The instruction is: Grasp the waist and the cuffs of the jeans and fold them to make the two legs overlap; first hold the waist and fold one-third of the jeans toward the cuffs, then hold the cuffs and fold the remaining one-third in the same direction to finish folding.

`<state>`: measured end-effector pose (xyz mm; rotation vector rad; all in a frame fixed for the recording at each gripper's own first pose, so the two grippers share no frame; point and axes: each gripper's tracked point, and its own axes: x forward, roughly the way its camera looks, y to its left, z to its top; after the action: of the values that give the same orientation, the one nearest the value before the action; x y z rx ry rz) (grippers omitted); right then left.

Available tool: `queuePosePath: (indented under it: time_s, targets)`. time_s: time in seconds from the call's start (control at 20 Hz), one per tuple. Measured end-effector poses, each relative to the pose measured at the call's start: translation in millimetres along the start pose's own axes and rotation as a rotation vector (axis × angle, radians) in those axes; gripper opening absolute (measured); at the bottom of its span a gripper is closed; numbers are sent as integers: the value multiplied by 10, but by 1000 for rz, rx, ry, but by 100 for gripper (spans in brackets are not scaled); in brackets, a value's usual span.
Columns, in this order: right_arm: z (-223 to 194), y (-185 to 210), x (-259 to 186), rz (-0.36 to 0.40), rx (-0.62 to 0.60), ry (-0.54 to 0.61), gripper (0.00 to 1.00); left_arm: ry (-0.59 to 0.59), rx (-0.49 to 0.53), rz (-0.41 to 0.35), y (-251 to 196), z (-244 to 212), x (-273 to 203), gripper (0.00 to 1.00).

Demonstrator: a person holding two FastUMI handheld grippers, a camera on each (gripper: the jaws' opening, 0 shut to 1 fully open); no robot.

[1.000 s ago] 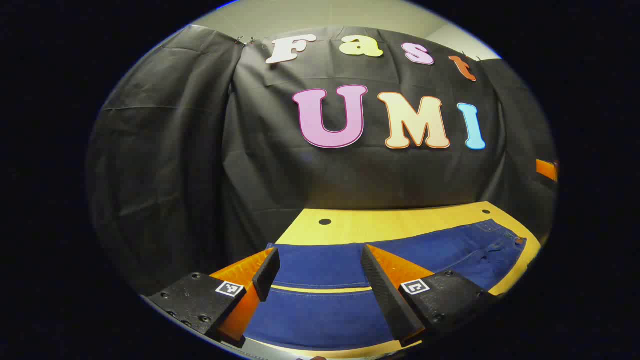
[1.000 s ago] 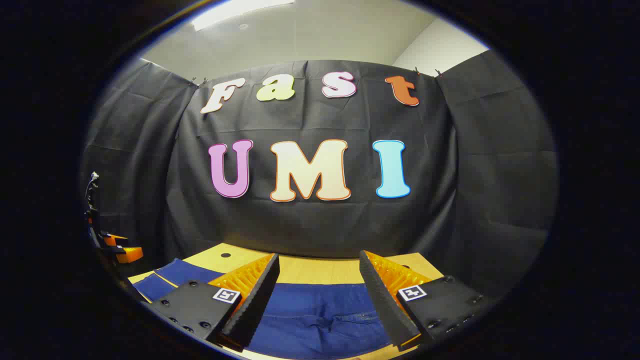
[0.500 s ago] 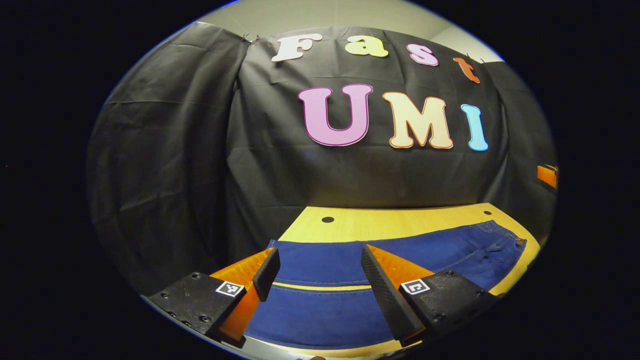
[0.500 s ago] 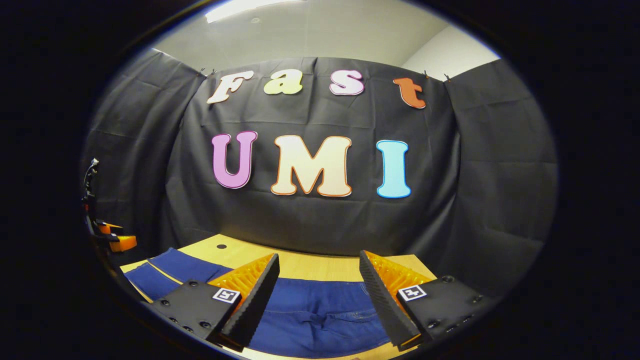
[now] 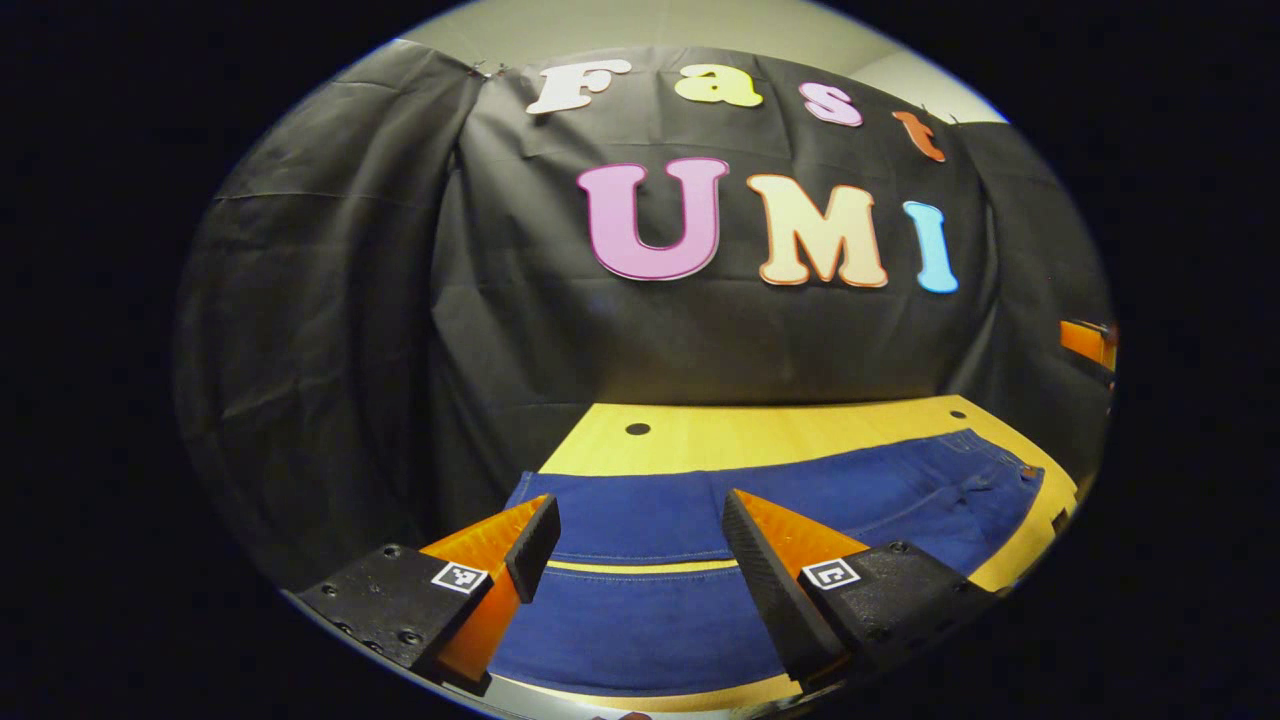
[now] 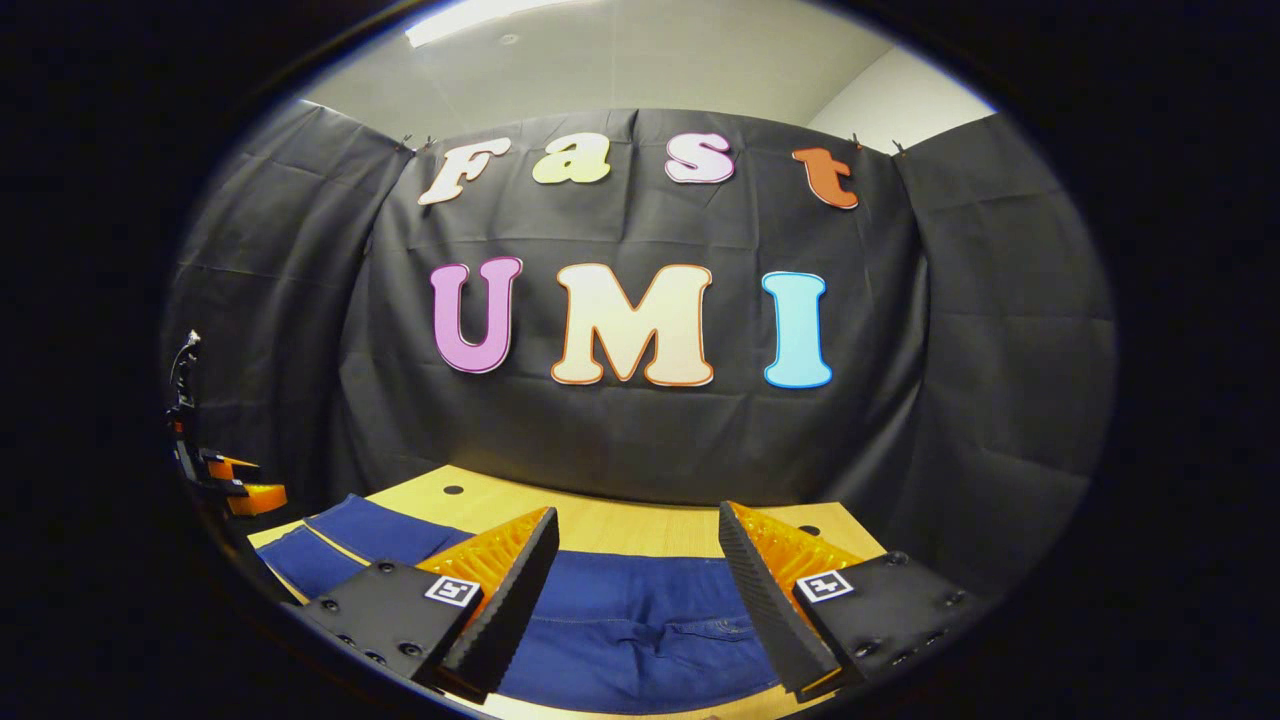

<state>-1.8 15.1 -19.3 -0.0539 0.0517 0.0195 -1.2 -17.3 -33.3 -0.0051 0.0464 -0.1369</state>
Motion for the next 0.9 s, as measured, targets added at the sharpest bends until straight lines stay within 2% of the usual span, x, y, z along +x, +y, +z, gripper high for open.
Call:
queuePosePath:
  time_s: [0.15, 0.25, 0.3, 0.5, 0.9]
  targets:
    - [-104, 52, -19, 13, -22, 41, 99, 118, 68, -153, -162, -402, -1, 98]
    - [-188, 95, -36, 23, -40, 67, 99, 213, 146, -192, -53, -709, -18, 100]
    - [-250, 112, -58, 25, -49, 81, 100, 249, 177, -213, -33, -841, -39, 96]
    - [-460, 233, -152, 64, -52, 144, 100, 414, 265, -342, -18, -1360, -211, 96]
    - [-615, 232, -232, 58, -35, 189, 99, 666, 474, -609, -15, -1995, -463, 96]
